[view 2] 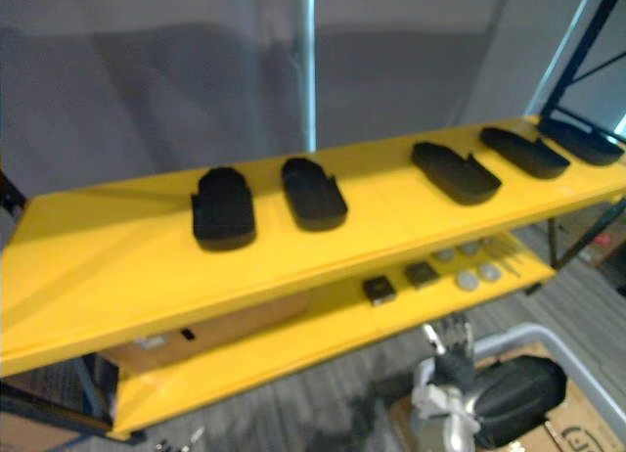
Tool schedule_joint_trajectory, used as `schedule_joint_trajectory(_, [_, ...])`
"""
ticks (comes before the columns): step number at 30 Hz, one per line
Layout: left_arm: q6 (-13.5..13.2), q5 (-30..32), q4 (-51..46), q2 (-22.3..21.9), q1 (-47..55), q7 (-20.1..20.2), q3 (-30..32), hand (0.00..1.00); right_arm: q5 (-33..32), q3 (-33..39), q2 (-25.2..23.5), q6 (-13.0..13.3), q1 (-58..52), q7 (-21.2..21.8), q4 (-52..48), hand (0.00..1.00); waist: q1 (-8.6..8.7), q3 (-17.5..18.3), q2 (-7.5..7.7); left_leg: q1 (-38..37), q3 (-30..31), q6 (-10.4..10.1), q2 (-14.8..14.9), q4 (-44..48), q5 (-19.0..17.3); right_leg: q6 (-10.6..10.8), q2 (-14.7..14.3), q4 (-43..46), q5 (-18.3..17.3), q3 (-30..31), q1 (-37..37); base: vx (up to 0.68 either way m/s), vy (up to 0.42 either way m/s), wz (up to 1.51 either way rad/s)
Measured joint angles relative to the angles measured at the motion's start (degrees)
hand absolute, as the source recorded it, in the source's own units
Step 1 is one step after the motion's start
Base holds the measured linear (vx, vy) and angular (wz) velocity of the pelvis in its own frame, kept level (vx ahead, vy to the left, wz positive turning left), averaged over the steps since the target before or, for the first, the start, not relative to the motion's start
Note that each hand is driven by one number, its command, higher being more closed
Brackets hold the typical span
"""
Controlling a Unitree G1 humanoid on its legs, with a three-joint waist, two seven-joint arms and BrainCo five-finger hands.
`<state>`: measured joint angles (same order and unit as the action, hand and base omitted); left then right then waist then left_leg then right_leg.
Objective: Walk over and take plastic housings, then place them on the shelf
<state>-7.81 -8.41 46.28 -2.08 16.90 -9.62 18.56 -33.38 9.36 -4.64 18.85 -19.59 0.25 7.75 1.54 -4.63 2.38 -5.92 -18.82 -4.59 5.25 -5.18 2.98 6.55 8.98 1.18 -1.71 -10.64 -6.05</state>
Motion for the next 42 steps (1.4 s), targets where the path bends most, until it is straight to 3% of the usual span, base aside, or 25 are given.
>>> schedule_joint_trajectory(3, [0.9, 1.2, 2.2, 1.8, -0.4, 0.9, -2.2, 0.00, 0.9, 0.0, 0.1, 0.9, -0.5, -3.1, 0.0, 0.00, 0.26, 0.4, 0.07, -1.3, -2.5, -0.7, 0.2, 0.0, -1.0, 0.0, -0.1, 0.1, 0.3, 2.4, 0.1, 0.12, 0.046, -0.43])
schedule_joint_trajectory(7, [2.9, 5.0, 5.7, 4.4, -1.9, 2.0, -5.8, 0.00, 1.1, 0.3, 0.0, 1.1, -1.2, -5.4, 0.0, 0.00, 2.16, 0.7, -0.38, -3.3, -6.1, -1.5, 0.7, 0.0, -2.0, 0.4, -1.1, 0.0, 0.6, 5.9, 0.1, 0.09, 0.019, -0.41])
schedule_joint_trajectory(15, [6.3, 7.2, 8.5, 7.5, -4.1, 4.0, -11.1, 0.00, 1.7, 0.5, 0.4, 1.2, -1.0, -3.7, 0.0, 0.00, 3.23, 0.0, -1.03, -8.0, -16.2, -3.7, 3.1, 0.1, -3.7, -0.5, -4.3, -1.4, 2.2, 13.0, 1.7, 0.05, -0.017, -0.63])
schedule_joint_trajectory(20, [7.9, 6.3, 8.8, 8.1, -4.5, 4.0, -13.2, 0.00, 2.6, 0.4, 2.3, 1.1, -0.7, -2.5, -0.6, 0.00, 5.22, -0.6, -2.08, -8.8, -20.0, -4.4, 4.1, 0.4, -4.0, -0.9, -5.7, -2.9, 4.2, 14.0, 2.8, -0.05, -0.064, -0.43])
schedule_joint_trajectory(22, [7.7, 5.6, 8.8, 8.1, -4.5, 4.0, -12.9, 0.00, 2.6, 0.6, 2.5, 1.1, -1.0, -1.4, -0.6, 0.00, 5.29, -1.1, -1.68, -8.6, -18.6, -4.7, 4.1, 2.1, -4.5, -0.9, -6.2, -3.2, 4.2, 14.6, 2.9, -0.05, -0.063, -0.25])
schedule_joint_trajectory(24, [6.8, 3.6, 8.7, 8.1, -4.1, 4.1, -11.3, 0.00, 2.8, -0.4, 2.8, 1.1, 0.0, 0.8, -0.6, 0.00, 3.76, -1.9, -0.95, -6.3, -9.6, -2.1, 5.5, 10.3, -7.2, -1.1, -6.3, -2.9, 4.1, 17.8, 3.6, -0.02, -0.074, -0.72])
schedule_joint_trajectory(25, [6.4, 2.1, 8.2, 7.5, -3.3, 4.0, -9.7, 0.00, 3.1, -1.9, 3.7, 1.1, 1.6, 2.4, -0.6, 0.00, 2.65, -2.3, -1.17, -2.8, -2.2, 1.1, 6.2, 17.7, -10.3, -1.4, -6.7, -2.7, 3.9, 20.2, 4.3, -0.04, -0.036, -0.94])
schedule_joint_trajectory(26, [5.4, 0.8, 8.1, 6.8, -2.6, 3.6, -8.3, 0.00, 3.2, -3.2, 5.0, 1.1, 3.3, 3.6, -0.5, 0.00, 1.75, -2.8, -1.28, 0.4, 4.8, 2.9, 6.3, 23.9, -12.8, -1.7, -7.1, -2.6, 4.3, 22.3, 4.8, -0.06, 0.038, -0.93])
schedule_joint_trajectory(27, [5.0, 0.1, 7.9, 6.0, -2.0, 3.5, -7.7, 0.00, 3.2, -3.8, 5.5, 1.1, 4.3, 3.8, -0.5, 0.00, 1.25, -2.9, -2.02, 1.2, 8.1, 2.8, 6.2, 25.9, -14.5, -1.9, -7.3, -2.6, 4.4, 23.5, 5.1, -0.04, 0.121, -1.01])
schedule_joint_trajectory(28, [4.3, -0.8, 7.5, 4.3, -0.7, 3.5, -7.4, 0.00, 3.6, -4.6, 7.3, 1.1, 6.4, 3.9, -0.5, 0.00, 0.30, -3.0, -3.79, 1.0, 12.9, 2.5, 6.2, 27.3, -17.3, -2.4, -8.4, -2.7, 4.8, 25.2, 5.4, -0.07, 0.192, -0.93])
schedule_joint_trajectory(29, [3.9, -0.8, 7.2, 3.6, 0.3, 3.4, -7.5, 0.00, 3.9, -5.3, 8.4, 1.1, 8.3, 3.9, -0.5, 0.00, -0.59, -2.9, -4.86, 0.0, 14.4, 1.0, 6.1, 25.8, -19.1, -2.4, -9.1, -2.5, 4.8, 24.9, 6.5, -0.10, 0.208, -0.77])
schedule_joint_trajectory(31, [2.8, -0.8, 6.7, 3.5, 0.7, 3.5, -8.1, 0.00, 4.0, -5.7, 8.7, 1.1, 10.1, 3.9, -0.6, 0.00, -0.84, -2.9, -4.85, -0.4, 13.2, -0.7, 5.8, 22.2, -20.5, -1.5, -8.1, -2.9, 5.7, 22.7, 7.7, -0.12, 0.201, -0.05])
schedule_joint_trajectory(32, [2.3, -0.8, 6.6, 4.0, 0.4, 3.6, -8.4, 0.00, 4.9, -6.2, 8.6, 1.2, 10.8, 3.6, -0.5, 0.00, -0.82, -3.3, -4.10, -0.3, 13.3, -2.9, 5.7, 20.3, -21.8, 0.3, -7.5, -2.8, 7.2, 21.8, 8.8, -0.07, 0.154, 0.15])
schedule_joint_trajectory(33, [2.1, -0.8, 6.6, 4.5, 0.2, 3.6, -8.3, 0.00, 5.0, -6.4, 8.2, 1.2, 11.0, 3.4, -0.3, 0.00, -1.14, -3.7, -2.96, -0.1, 13.0, -2.8, 5.1, 20.4, -21.7, 1.0, -7.0, -2.9, 8.0, 21.9, 9.0, -0.07, 0.123, -0.05])
schedule_joint_trajectory(34, [1.5, -0.7, 6.6, 4.9, 0.5, 3.5, -8.1, 0.00, 4.9, -7.1, 7.9, 1.3, 11.1, 3.3, -0.4, 0.00, -2.55, -4.4, -2.63, 0.0, 12.4, -2.7, 4.7, 20.5, -21.6, 0.9, -6.6, -3.3, 8.9, 21.3, 8.9, -0.04, 0.089, -0.18])
schedule_joint_trajectory(38, [-1.4, 1.4, 6.6, 5.1, 0.1, 4.1, -8.7, 0.00, 4.4, -7.4, 8.0, 1.7, 11.7, 1.1, -0.5, 0.00, -2.39, -4.3, -1.98, 0.1, 12.9, -2.6, 3.6, 20.7, -21.7, 1.3, -5.5, -2.5, 9.3, 19.5, 9.1, 0.00, 0.059, 0.03])
schedule_joint_trajectory(42, [-2.1, 7.3, 3.3, 4.0, -2.7, 4.5, -10.9, 0.00, 2.4, -7.2, 7.0, 2.0, 10.3, -1.3, -2.0, 0.00, -1.91, -8.4, -5.24, 2.1, 13.5, -1.9, 4.3, 28.1, -25.1, 0.9, -6.0, 4.2, 9.0, 18.8, 11.5, -0.07, 0.069, -0.06])
